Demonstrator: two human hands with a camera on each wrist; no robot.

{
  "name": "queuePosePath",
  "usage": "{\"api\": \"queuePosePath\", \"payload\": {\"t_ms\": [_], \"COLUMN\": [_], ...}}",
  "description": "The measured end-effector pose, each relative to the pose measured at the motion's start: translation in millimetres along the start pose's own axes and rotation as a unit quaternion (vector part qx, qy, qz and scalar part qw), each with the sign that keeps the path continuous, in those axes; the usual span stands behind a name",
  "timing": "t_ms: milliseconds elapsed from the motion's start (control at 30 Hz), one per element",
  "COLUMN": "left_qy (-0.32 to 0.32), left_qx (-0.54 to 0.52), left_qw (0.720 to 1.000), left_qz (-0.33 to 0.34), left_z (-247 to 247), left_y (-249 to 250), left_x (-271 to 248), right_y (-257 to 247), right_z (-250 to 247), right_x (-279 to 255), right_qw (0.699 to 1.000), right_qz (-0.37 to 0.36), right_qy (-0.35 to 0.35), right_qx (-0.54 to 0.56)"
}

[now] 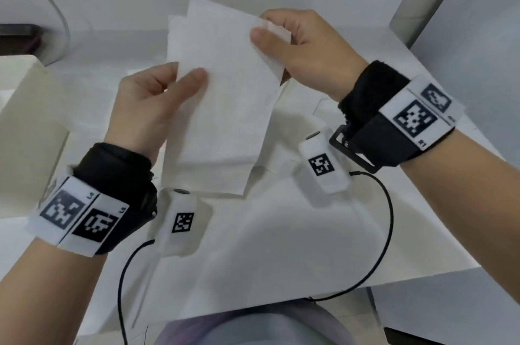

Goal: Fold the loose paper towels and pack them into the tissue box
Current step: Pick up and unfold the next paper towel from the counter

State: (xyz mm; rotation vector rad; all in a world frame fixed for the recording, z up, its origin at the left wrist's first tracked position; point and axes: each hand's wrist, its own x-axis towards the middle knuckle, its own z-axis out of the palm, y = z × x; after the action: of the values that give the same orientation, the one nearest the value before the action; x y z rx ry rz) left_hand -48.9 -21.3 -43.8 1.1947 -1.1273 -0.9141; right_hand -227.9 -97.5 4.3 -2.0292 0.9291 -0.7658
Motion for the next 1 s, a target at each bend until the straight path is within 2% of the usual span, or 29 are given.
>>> {"api": "queuePosePath", "payload": {"t_ms": [67,133,200,267,367,500,600,700,800,1000], "left_qy": [0.018,0.053,0.085,0.106,0.131,0.149,0.179,0.176,0.163,0.163], "left_qx": [0.018,0.019,0.032,0.064,0.094,0.116,0.109,0.108,0.153,0.158], "left_qw": [1.000,0.998,0.996,0.992,0.987,0.982,0.978,0.977,0.974,0.974], "left_qz": [-0.005,-0.011,-0.015,-0.011,-0.011,-0.012,0.009,0.050,0.041,-0.013], "left_z": [-4.8,-11.2,-15.5,-17.8,-21.2,-22.5,-23.9,-27.1,-30.7,-25.2], "left_y": [-8.3,-15.9,-22.3,-27.7,-33.6,-34.4,-35.6,-30.4,-31.1,-30.9], "left_x": [3.1,4.5,4.2,3.0,1.9,0.0,-3.1,-7.7,-5.6,-3.5], "right_y": [17.5,41.7,67.2,84.4,96.8,102.7,105.6,104.6,92.0,48.0], "right_z": [-0.3,-3.1,-4.8,-2.4,3.1,6.0,3.1,-1.1,-6.6,-25.2], "right_x": [-0.7,-3.9,-10.8,-18.7,-22.6,-19.8,-19.9,-20.2,-21.6,-23.5], "right_qw": [0.998,0.983,0.926,0.874,0.852,0.868,0.900,0.934,0.958,0.960], "right_qz": [0.061,0.136,0.224,0.281,0.313,0.333,0.313,0.264,0.212,0.082], "right_qy": [0.008,-0.019,-0.099,-0.157,-0.147,-0.124,-0.084,-0.003,0.085,0.205], "right_qx": [-0.017,-0.125,-0.288,-0.364,-0.394,-0.346,-0.290,-0.240,-0.172,-0.172]}}
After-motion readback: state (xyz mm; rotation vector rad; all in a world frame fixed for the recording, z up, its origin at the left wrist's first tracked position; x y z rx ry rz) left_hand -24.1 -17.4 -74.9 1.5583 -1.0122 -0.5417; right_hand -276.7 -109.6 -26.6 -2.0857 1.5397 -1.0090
